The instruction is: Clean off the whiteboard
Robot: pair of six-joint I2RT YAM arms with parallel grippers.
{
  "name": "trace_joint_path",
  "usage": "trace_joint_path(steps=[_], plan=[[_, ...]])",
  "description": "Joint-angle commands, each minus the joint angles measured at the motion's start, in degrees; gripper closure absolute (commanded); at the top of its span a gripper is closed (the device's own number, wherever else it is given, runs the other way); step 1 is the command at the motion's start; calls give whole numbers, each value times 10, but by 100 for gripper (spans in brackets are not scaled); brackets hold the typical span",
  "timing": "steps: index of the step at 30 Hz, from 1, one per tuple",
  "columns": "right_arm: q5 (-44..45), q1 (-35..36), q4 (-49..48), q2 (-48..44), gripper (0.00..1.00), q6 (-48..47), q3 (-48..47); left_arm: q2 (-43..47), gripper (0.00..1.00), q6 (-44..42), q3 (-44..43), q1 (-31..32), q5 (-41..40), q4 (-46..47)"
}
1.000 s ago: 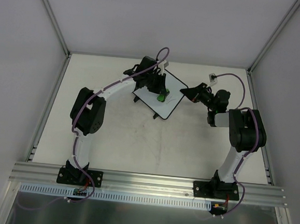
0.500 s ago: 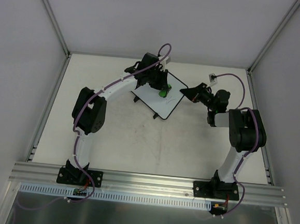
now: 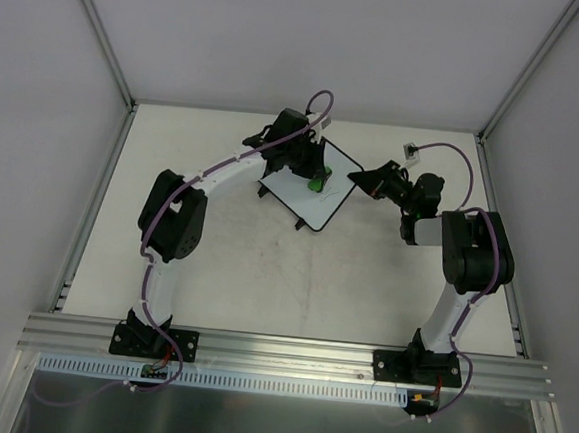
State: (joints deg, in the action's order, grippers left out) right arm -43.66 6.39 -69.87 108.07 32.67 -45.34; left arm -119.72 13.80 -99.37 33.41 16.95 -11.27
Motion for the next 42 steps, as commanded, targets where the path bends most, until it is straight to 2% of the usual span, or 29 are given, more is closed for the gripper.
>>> trace_joint_path(steps=[1,15,19,21,27,37,42], plan=[[-59,19,-179,-30,100,3,-19,-9,100,4,52,18,-21,-23],[-58,20,-179,-30,100,5,-20,50,100,14,184,67,-37,1],[-58,19,-179,-30,100,5,-21,71,100,25,246,72,-49,57],[-58,19,-179,-31,100,5,-21,73,100,25,248,71,-55,63],[-59,20,-179,-31,100,6,-20,68,100,14,204,61,-56,60],[-59,19,-179,-32,100,6,-19,17,100,-13,35,42,-40,6],[-61,19,-179,-34,100,6,-19,-8,100,-23,-13,41,-39,-6]])
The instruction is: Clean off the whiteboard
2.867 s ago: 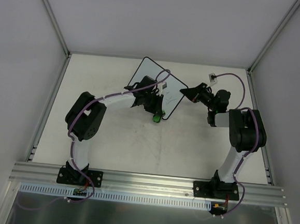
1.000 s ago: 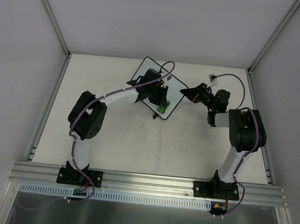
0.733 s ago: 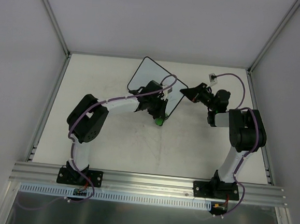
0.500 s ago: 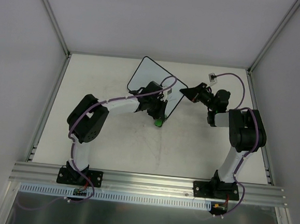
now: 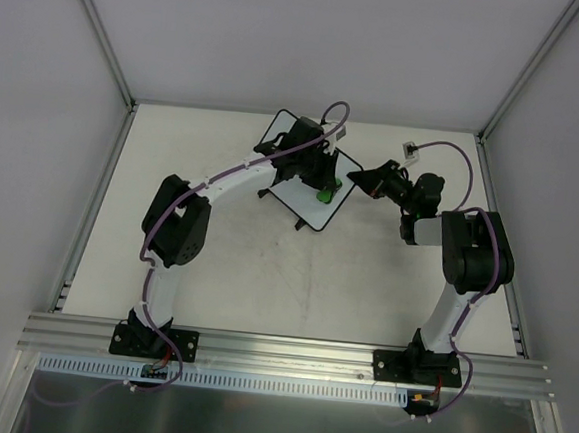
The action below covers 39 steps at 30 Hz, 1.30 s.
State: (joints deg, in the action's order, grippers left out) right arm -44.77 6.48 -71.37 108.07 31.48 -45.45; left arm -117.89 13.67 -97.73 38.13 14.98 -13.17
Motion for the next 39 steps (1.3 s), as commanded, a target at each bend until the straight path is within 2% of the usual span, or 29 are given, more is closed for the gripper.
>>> trace_joint_path(steps=[1,12,25,34,39], plan=[[-49,19,-164,-34,100,18,-18,-30,100,-22,-39,-6,-19,10],[-50,18,-164,-35,100,17,-17,-38,100,-29,-43,-10,-24,-4],[-48,19,-164,-34,100,17,-18,-13,100,-17,80,15,-38,5],[-48,18,-163,-35,100,17,-19,33,100,-6,185,16,-29,58],[-49,19,-164,-34,100,17,-19,49,100,0,209,17,-34,77]])
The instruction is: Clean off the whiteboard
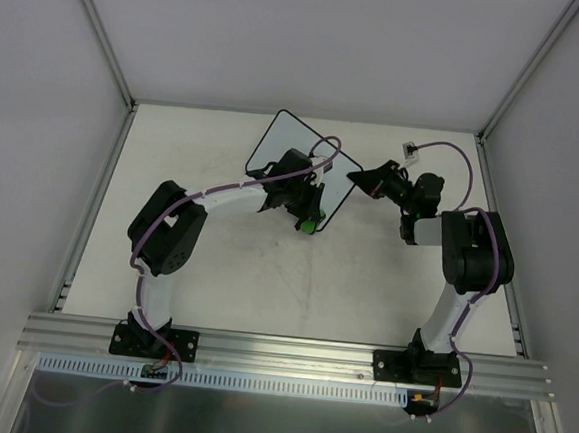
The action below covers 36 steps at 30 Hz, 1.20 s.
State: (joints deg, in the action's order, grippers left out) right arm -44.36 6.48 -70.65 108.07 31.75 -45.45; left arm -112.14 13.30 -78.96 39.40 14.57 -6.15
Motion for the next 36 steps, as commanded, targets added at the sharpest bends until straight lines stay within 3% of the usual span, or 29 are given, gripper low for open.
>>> trace_joint_path(steps=[1,22,36], plan=[[-53,19,-172,-34,100,16,-19,-9,100,2,20,4,-30,7],[-54,19,-172,-37,100,17,-19,-98,100,-42,-233,2,-56,-58],[-55,19,-171,-35,100,17,-23,-118,100,-56,-234,3,-63,-83]])
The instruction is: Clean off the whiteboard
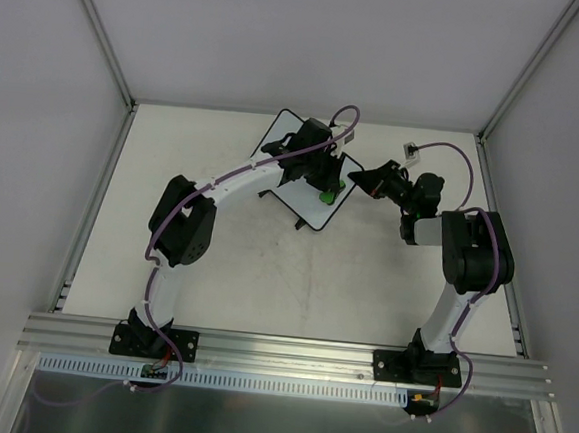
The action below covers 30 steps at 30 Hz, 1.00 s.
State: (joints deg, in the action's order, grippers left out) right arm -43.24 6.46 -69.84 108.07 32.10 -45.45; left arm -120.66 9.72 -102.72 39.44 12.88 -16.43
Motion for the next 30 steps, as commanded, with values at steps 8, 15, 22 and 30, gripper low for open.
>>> trace_joint_path(steps=[8,15,22,30], plan=[[-66,19,-179,-35,100,14,-23,-2,100,3,86,6,-54,22],[-67,19,-179,-34,100,14,-24,51,100,23,175,11,-81,38],[-65,19,-180,-32,100,15,-24,79,100,33,238,11,-85,68],[-66,19,-179,-34,100,15,-24,84,100,34,250,11,-83,85]])
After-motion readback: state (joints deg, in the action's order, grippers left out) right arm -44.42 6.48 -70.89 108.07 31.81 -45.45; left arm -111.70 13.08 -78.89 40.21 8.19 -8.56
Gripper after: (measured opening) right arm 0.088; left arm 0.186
